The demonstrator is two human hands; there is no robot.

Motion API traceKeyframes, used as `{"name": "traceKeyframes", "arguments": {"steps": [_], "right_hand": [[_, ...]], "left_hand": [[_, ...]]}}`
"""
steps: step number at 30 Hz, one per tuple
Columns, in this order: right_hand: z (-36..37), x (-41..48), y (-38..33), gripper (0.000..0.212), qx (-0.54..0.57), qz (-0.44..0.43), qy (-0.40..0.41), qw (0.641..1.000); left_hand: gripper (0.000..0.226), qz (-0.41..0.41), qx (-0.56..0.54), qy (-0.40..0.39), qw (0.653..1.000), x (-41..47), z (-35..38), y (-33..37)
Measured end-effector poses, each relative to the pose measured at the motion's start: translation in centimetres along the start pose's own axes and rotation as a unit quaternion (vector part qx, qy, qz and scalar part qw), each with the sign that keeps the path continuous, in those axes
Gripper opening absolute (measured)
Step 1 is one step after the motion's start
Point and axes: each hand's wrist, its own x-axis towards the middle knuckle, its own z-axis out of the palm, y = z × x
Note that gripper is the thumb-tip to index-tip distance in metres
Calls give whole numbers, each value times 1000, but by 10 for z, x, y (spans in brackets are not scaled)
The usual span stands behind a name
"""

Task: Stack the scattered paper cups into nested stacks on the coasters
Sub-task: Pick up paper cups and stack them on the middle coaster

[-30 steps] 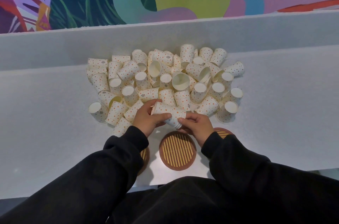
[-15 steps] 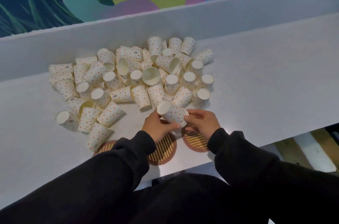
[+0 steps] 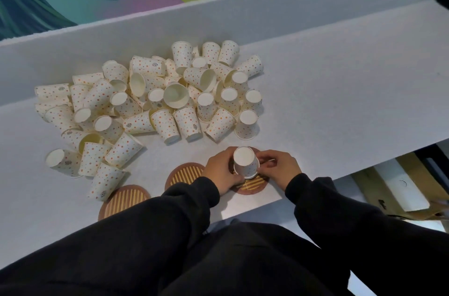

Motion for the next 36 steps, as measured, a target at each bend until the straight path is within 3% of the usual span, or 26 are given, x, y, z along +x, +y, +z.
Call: {"name": "traceKeyframes", "arguments": {"steps": [13,23,26,29,32,36], "right_hand": [[0,12,12,41,-129,-45,-30,990],[-10,23,10,33,-129,-32,-34,990],[-16,28,6,25,-52,-27,37,998],[-18,42,-12,39,-17,-64,100,993],[-14,60,-36,57,-17,-104,122,987],[-5,77,-53,63,-7,-102,125,987]], "left_hand": [[79,10,38,-1,999,5,9,-13],[77,-2,31,-18,999,9,3,-17],[58,-33,-20,44,998,9,-16,-19],[44,-33,11,163,986,16,-39,-20],[59,-2,90,197,976,31,-52,-19],[82,-17,205,153,967,52,-47,-16]]}}
